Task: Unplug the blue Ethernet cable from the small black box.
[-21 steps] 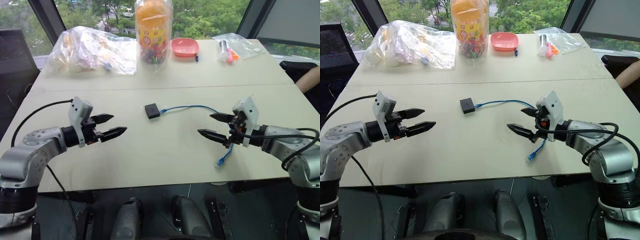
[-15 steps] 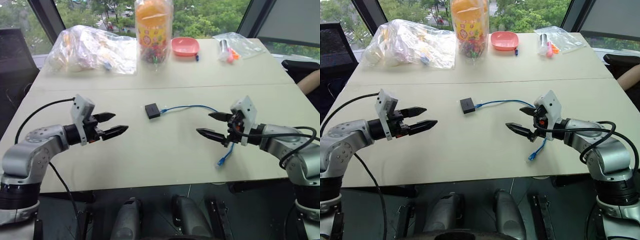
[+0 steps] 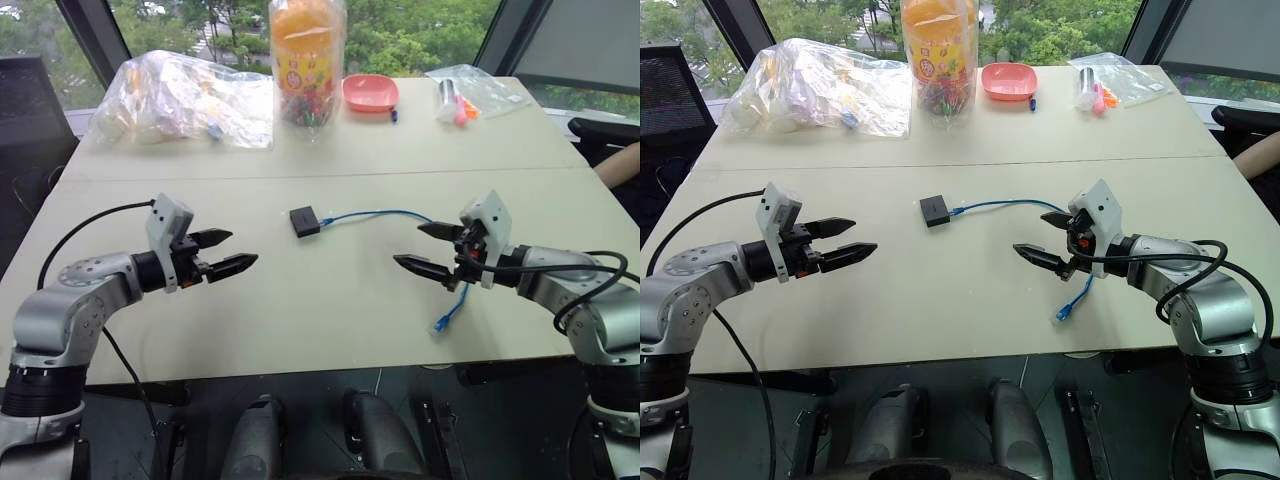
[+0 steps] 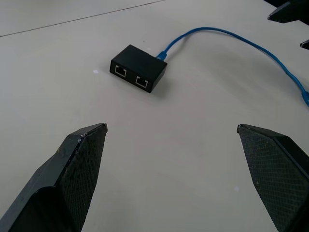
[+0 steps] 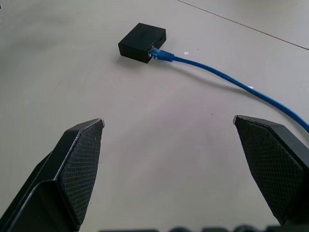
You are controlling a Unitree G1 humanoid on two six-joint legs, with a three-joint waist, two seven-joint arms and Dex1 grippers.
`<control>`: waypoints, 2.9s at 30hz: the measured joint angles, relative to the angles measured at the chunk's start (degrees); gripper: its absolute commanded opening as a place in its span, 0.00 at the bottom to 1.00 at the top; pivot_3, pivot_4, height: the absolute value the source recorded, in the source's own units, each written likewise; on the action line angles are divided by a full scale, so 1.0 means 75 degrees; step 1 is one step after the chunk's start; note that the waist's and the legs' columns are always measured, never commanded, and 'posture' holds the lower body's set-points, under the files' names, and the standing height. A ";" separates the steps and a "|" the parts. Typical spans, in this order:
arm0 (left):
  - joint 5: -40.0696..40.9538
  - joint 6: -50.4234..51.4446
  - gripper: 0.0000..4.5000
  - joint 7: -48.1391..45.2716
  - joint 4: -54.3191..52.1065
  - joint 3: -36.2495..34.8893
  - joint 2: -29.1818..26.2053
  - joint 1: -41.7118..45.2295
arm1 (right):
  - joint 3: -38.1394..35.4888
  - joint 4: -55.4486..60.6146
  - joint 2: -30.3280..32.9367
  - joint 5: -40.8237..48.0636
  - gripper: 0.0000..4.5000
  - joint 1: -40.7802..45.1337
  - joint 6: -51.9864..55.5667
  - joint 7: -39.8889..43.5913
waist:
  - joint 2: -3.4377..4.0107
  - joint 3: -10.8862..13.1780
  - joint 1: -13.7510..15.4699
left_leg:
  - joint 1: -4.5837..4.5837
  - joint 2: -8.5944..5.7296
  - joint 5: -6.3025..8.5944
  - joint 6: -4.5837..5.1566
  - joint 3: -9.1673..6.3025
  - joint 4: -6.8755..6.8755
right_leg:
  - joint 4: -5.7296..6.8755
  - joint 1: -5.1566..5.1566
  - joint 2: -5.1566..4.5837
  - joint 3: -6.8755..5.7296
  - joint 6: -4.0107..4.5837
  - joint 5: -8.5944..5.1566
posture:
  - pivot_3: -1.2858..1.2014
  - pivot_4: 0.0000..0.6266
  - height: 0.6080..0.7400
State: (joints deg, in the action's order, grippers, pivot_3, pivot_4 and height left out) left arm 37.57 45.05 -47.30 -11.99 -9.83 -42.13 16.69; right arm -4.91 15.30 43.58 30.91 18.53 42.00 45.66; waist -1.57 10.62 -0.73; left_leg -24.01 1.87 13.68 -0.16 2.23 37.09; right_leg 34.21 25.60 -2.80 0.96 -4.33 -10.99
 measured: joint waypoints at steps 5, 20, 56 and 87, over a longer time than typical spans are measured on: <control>-0.0148 -0.0157 0.99 -0.0007 0.0123 0.0026 0.0023 0.0159 | 0.0049 -0.0246 -0.0082 -0.0125 1.00 0.0129 -0.0105 0.0014 | 0.0000 0.0000 0.0000 | 0.0000 0.0000 0.0000 0.0000 0.0000 0.0004 | 0.0003 0.0000 0.0004 0.0000 0.0000 0.0001 | 0.52 0.24 1.00; -0.0570 -0.0794 0.99 -0.2272 0.1464 0.0826 -0.1108 0.1429 | 0.2624 -0.6106 -0.2398 -0.2612 1.00 0.4629 -0.2936 0.1002 | -0.0004 0.0008 -0.0261 | 0.0048 0.0014 -0.0007 0.0000 0.0005 0.0001 | 0.0024 -0.0018 0.0037 0.0007 0.0012 0.0032 | 0.52 0.24 1.00; -0.0335 -0.0566 1.00 -0.1730 0.4649 0.0199 0.0539 0.3883 | 0.3367 -0.9354 -0.2378 -0.7557 0.01 0.5681 -0.9786 -0.2857 | -0.0013 0.0003 -0.0214 | -0.0023 -0.0006 -0.0064 -0.0095 0.0028 0.0005 | 0.0132 0.0090 0.0016 0.0038 -0.0036 0.0042 | 0.52 0.24 1.00; -0.2844 -0.3890 0.12 -0.2823 1.1493 0.0162 0.3425 0.7940 | 0.3239 -0.5412 -0.1806 -0.7699 0.19 0.3726 -0.8508 -0.2927 | -0.0016 0.0006 -0.0236 | -0.0034 -0.0006 -0.0063 -0.0088 0.0024 0.0017 | 0.0135 0.0100 0.0026 0.0045 -0.0048 0.0044 | 0.52 0.24 1.00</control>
State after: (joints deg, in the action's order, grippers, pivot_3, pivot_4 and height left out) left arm 16.24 15.87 -68.48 74.21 -8.62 -16.45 76.24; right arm 19.39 -25.29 30.04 -26.84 46.47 -21.81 23.70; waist -1.68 10.66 -2.50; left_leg -24.26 1.82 13.21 -0.82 2.41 37.21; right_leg 35.22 26.35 -2.61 1.30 -4.69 -10.67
